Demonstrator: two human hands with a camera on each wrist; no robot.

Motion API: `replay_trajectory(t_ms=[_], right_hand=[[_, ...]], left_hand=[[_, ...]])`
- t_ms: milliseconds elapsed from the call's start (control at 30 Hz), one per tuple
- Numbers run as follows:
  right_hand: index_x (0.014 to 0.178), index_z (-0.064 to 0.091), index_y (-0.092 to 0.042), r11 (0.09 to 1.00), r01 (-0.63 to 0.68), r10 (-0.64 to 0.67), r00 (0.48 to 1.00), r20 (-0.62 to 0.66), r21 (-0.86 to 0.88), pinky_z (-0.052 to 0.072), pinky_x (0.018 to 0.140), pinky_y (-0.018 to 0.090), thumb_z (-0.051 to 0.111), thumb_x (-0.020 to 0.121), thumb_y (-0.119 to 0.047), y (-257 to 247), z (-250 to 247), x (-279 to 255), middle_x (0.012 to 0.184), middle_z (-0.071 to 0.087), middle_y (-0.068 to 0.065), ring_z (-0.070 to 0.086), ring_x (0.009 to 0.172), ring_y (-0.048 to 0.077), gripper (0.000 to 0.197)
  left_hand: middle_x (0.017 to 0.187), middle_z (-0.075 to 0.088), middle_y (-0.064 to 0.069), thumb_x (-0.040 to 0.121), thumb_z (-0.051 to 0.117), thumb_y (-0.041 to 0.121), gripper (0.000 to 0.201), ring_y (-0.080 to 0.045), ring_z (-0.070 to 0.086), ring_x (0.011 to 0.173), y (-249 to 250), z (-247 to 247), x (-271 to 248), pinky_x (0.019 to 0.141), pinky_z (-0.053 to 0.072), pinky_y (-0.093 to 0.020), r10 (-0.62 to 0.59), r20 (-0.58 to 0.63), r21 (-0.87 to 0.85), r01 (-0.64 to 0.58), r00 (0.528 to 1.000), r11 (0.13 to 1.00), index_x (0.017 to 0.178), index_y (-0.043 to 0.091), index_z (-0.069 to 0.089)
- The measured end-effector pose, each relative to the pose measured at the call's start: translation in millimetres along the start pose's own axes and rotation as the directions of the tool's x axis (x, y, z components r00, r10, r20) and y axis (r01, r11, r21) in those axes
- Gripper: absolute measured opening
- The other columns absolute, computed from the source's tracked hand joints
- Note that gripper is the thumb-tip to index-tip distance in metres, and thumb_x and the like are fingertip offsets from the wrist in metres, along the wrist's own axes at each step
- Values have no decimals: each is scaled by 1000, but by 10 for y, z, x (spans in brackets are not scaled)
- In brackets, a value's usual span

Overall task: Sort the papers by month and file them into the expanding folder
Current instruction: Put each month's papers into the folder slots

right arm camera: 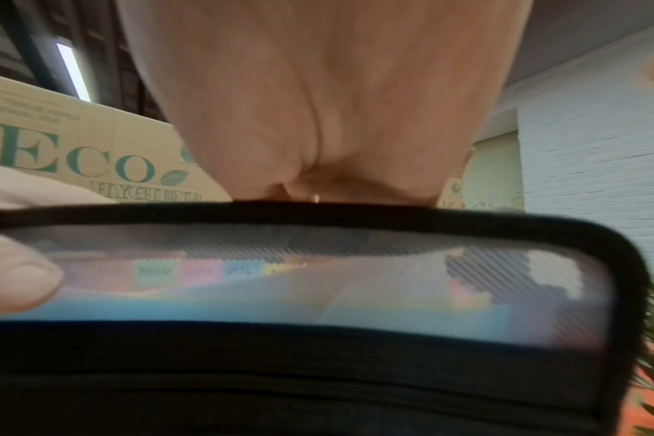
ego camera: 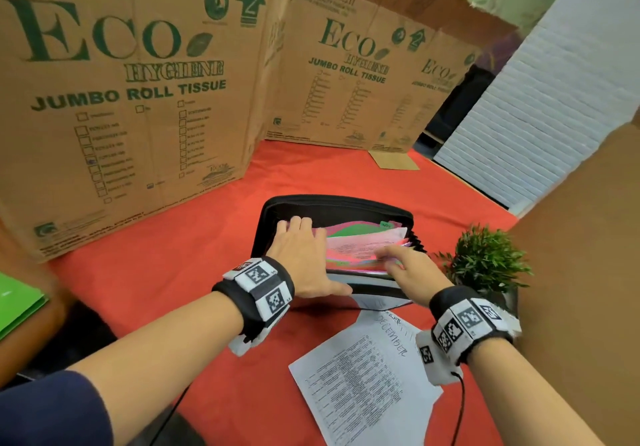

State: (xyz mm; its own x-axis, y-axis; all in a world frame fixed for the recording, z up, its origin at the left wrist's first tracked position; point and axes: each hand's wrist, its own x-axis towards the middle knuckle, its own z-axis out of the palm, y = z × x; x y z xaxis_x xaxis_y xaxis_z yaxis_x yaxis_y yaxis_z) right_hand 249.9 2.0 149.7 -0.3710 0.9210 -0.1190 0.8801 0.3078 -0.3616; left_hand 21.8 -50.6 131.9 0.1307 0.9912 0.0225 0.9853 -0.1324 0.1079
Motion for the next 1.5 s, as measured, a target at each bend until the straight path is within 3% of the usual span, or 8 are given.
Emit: replay_trajectory(t_ms=[133, 267, 467, 633, 800, 1000, 1133, 1500], right_hand=[[116, 66, -13, 1000, -4, 10, 949, -314, 18, 42, 92, 27, 57, 92, -10, 128, 9, -128, 116, 63, 4, 58, 110, 20, 25], [109, 65, -9, 948, -182, 308, 720, -622, 259, 41, 90, 33, 57, 94, -19, 397, 126, -388, 108, 59, 11, 57, 100, 25, 20], [108, 58, 0, 629, -456, 776, 422, -469, 629, 39, 92, 43, 36, 98, -45, 821, 728, -875, 110, 61, 23, 54, 107, 38, 51], [98, 64, 0, 413, -830, 882, 467, 62, 375, 45, 81, 33, 58, 92, -35, 1136, 1397, -1227, 101, 66, 19, 63, 100, 35, 35], [104, 56, 4, 255, -917, 882, 350, 314, 307, 48, 70, 34, 71, 80, -50, 1179, 1870, -1374, 94, 59, 16, 61, 81, 31, 61], [119, 58, 6, 119, -908, 898, 271, 345, 402, 53, 82, 34, 74, 70, -61, 1105, 2031, -1352, 114, 64, 20, 66, 97, 31, 84], [103, 61, 6, 55, -828, 886, 298, 355, 558, 56, 80, 42, 76, 80, -25, 1055, 2031, -1334, 85, 69, 20, 68, 77, 34, 41], [110, 60, 12, 104, -884, 958, 212, 193, 455, 44, 81, 33, 53, 92, -12, 1373, 1644, -1440, 116, 61, 26, 59, 106, 38, 31]], left_hand=[[122, 48, -10, 61, 38, 94, 106, -30, 41, 118, 9, 31, -26, 114, 20, -53, 26, 19, -13, -26, 999, 1000, 125, 10, 48], [124, 51, -12, 66, 38, 92, 105, -31, 44, 120, 10, 51, -33, 116, 17, -53, 46, 56, 1, -47, 997, 999, 131, 10, 48], [140, 47, -11, 70, 36, 89, 107, -33, 40, 129, 36, 113, -17, 113, 20, -56, 86, 121, 19, -89, 989, 996, 146, 14, 35], [131, 54, -8, 68, 39, 89, 99, -32, 45, 122, 28, 108, 0, 109, 28, -53, 99, 116, 20, -102, 988, 995, 137, 19, 44], [131, 55, -8, 69, 40, 89, 97, -31, 46, 122, 13, 70, 44, 107, 32, -51, 73, 124, 14, -75, 990, 997, 137, 20, 45], [133, 54, -8, 70, 42, 88, 97, -31, 44, 124, -7, 32, 87, 108, 31, -49, 35, 138, -14, -34, 990, 999, 138, 19, 45], [134, 53, -8, 71, 42, 87, 97, -30, 44, 125, -8, 19, 80, 109, 31, -48, 32, 151, -19, -29, 988, 999, 141, 20, 42], [135, 47, -8, 67, 46, 88, 90, -28, 45, 123, -15, -5, 64, 106, 32, -45, 35, 158, -99, -19, 987, 995, 136, 29, 48]])
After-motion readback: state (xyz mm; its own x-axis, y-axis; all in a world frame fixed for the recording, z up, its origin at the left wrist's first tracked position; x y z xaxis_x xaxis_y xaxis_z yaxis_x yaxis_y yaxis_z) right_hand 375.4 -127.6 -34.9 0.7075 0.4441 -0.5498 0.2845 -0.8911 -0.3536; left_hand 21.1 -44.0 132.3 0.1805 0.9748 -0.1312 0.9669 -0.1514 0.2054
